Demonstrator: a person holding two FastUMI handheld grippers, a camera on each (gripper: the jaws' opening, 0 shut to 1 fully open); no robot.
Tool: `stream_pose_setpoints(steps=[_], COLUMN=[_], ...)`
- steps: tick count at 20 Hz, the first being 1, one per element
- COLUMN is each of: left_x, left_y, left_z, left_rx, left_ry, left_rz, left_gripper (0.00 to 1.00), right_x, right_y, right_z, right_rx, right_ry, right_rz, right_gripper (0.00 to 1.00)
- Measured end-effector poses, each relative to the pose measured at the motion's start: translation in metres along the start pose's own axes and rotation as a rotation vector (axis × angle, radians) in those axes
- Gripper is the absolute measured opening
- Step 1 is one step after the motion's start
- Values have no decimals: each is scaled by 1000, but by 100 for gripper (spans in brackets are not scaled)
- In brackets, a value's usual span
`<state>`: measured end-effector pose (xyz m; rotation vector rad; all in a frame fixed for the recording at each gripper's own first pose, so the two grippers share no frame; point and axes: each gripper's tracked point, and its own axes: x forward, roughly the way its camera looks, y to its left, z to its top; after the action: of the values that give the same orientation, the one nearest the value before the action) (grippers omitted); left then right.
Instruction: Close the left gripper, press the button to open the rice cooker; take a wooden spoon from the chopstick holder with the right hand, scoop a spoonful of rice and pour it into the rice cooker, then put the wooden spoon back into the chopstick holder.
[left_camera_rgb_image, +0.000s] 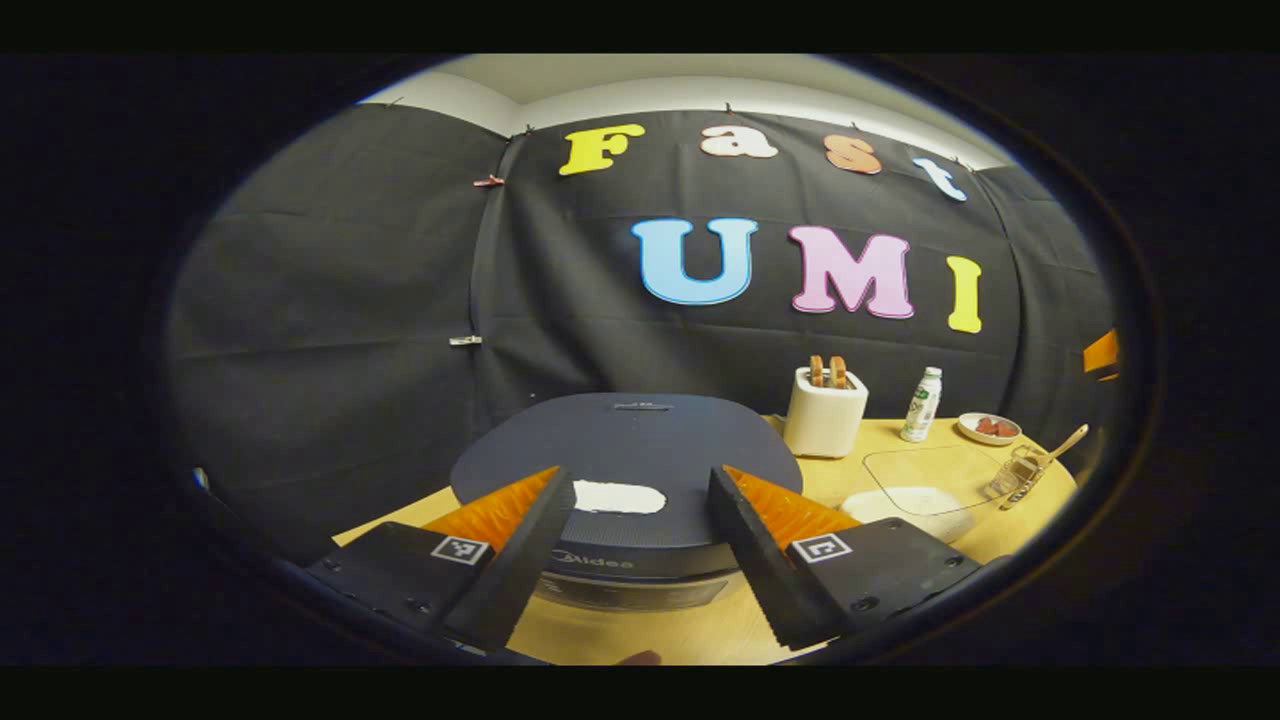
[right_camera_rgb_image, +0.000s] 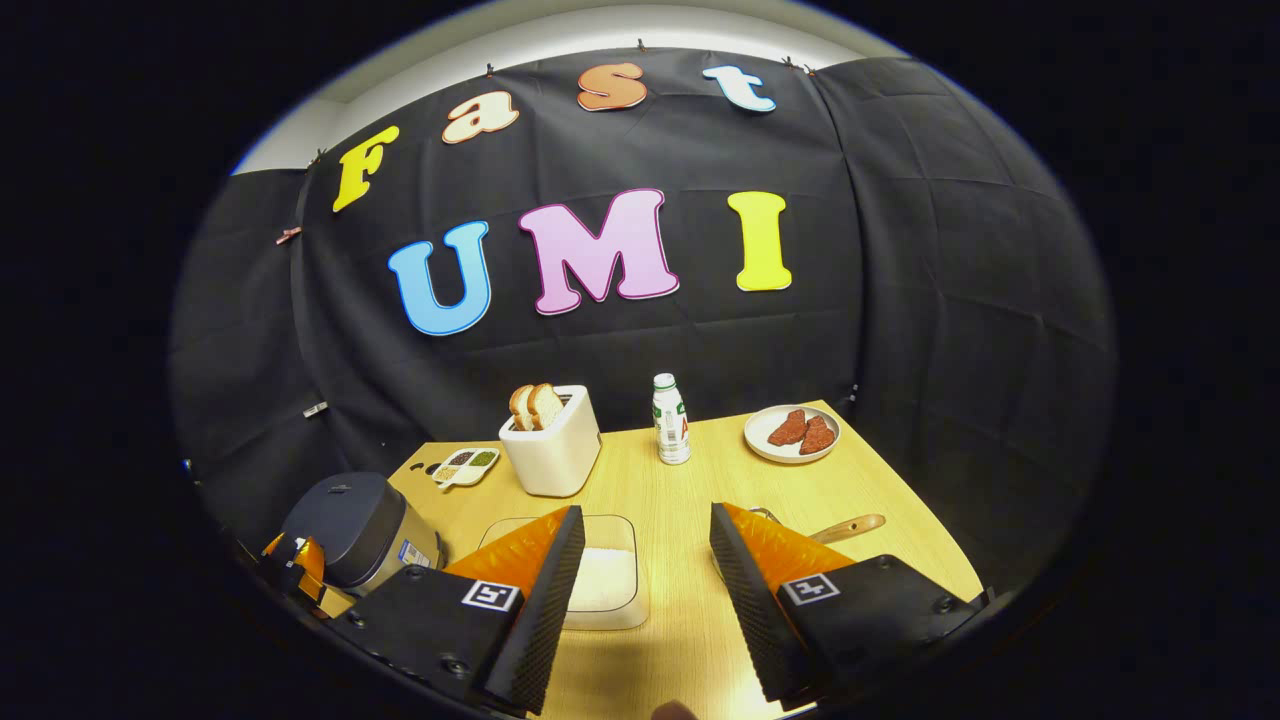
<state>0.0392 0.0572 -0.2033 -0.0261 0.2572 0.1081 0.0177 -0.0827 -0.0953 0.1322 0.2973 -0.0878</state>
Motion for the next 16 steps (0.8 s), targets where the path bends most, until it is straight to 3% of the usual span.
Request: stream_pose_setpoints(steps=[10, 16], left_x=[5, 19], left_y=[0, -2], left_z=[-3, 1], left_rx=[-34, -33], left_ry=[50, 20], left_rz=[-36, -58], left_gripper=[94, 93], right_x=[6, 6], right_y=[21, 40], right_z=[-10, -15], right_rx=[-10, -18], right_ry=[26, 40], right_rz=[43, 78], right_gripper=[80, 80])
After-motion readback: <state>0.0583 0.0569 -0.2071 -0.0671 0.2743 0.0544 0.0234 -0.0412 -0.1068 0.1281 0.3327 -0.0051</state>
